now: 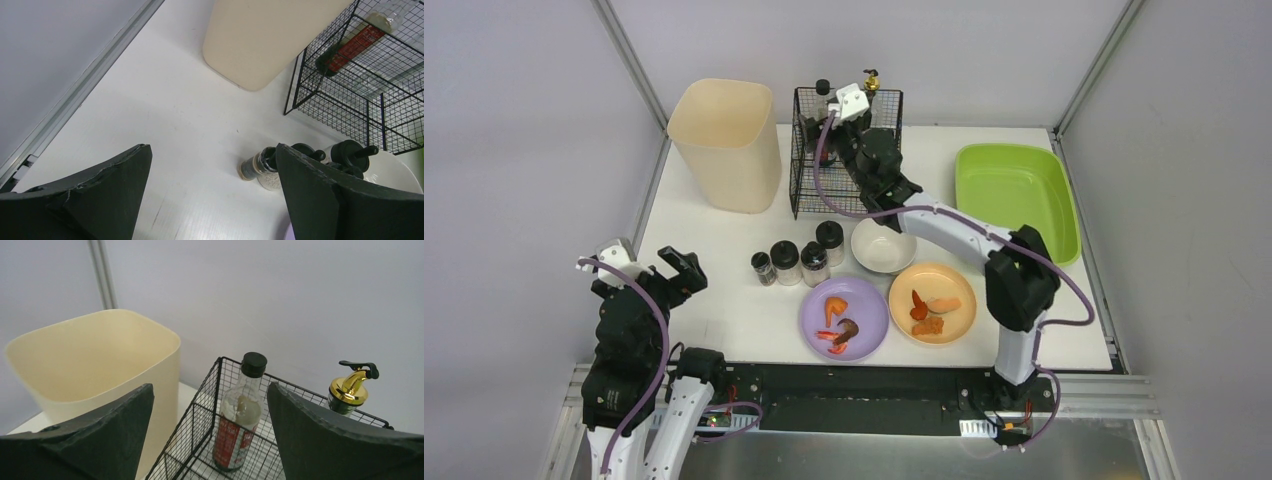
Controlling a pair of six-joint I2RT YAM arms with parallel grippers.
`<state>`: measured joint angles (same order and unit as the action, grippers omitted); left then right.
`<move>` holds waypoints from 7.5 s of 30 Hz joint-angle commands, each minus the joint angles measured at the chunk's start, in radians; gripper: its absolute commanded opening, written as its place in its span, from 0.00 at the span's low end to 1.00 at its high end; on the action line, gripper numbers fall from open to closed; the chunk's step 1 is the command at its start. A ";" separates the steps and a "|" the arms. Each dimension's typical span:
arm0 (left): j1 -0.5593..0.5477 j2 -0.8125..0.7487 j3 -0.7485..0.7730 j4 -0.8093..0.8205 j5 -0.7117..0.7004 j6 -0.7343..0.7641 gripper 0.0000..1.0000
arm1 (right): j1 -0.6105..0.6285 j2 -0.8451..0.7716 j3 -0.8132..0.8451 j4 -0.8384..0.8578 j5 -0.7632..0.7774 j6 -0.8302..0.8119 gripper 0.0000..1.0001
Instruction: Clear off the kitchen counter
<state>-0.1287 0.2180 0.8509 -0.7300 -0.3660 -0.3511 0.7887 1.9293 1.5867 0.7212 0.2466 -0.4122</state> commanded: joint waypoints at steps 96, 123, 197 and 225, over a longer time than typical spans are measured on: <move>0.009 0.055 -0.020 0.043 0.149 0.008 0.99 | 0.204 -0.011 -0.087 -1.016 0.171 0.587 0.77; 0.009 0.061 -0.020 0.044 0.153 0.011 0.99 | 0.221 -0.207 -0.072 -0.971 0.173 0.550 0.29; 0.011 0.084 -0.018 0.044 0.179 0.014 0.99 | -0.174 0.152 0.404 -0.935 0.243 0.443 0.22; 0.010 0.084 -0.018 0.043 0.183 0.012 0.99 | -0.182 0.247 0.441 -0.997 0.255 0.501 0.67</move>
<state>-0.1291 0.2924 0.8326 -0.7158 -0.1909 -0.3511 0.6117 2.1998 1.9816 -0.3107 0.4679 0.0731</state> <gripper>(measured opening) 0.988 0.662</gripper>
